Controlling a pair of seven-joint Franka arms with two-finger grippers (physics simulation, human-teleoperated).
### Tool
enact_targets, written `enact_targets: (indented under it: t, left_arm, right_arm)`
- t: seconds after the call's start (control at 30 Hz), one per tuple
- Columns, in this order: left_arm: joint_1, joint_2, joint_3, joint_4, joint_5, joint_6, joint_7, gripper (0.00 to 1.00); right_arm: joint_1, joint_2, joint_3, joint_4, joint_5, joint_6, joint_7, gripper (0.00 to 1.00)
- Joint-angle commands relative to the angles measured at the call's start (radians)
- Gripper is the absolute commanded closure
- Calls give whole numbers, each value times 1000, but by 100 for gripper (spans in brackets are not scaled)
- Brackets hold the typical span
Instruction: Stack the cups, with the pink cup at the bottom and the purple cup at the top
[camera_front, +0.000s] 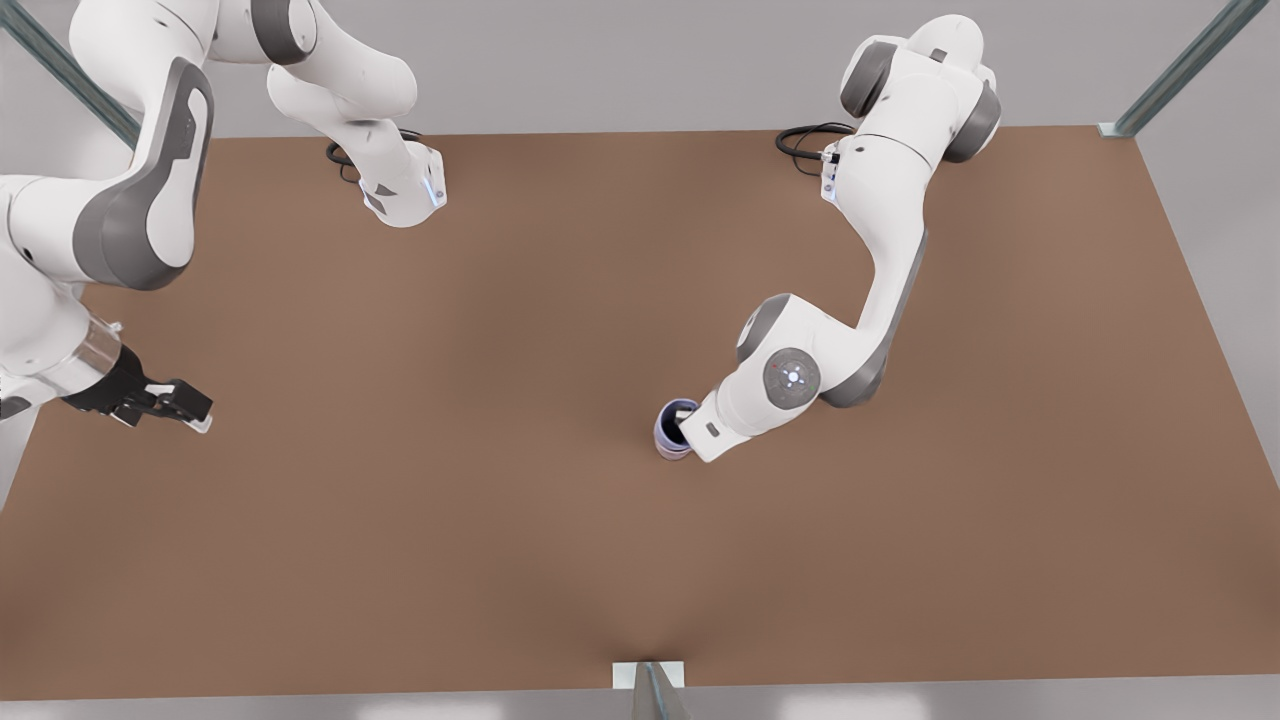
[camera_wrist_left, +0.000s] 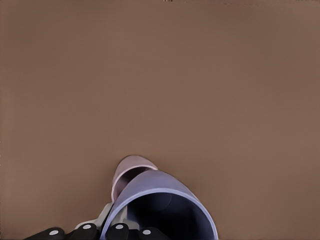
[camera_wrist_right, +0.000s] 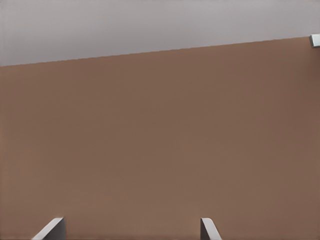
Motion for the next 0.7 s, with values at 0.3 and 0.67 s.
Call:
enact_targets:
  t: [0.3,0.67]
  left_arm:
    - [-14,10,0,-7,23,-11,-288,79]
    - [-14,30,3,-7,57,-31,-275,79]
  right_arm:
    - [7,-2,0,0,-15,-1,-86,0]
    - [10,1,-3,0,-15,0,-86,0]
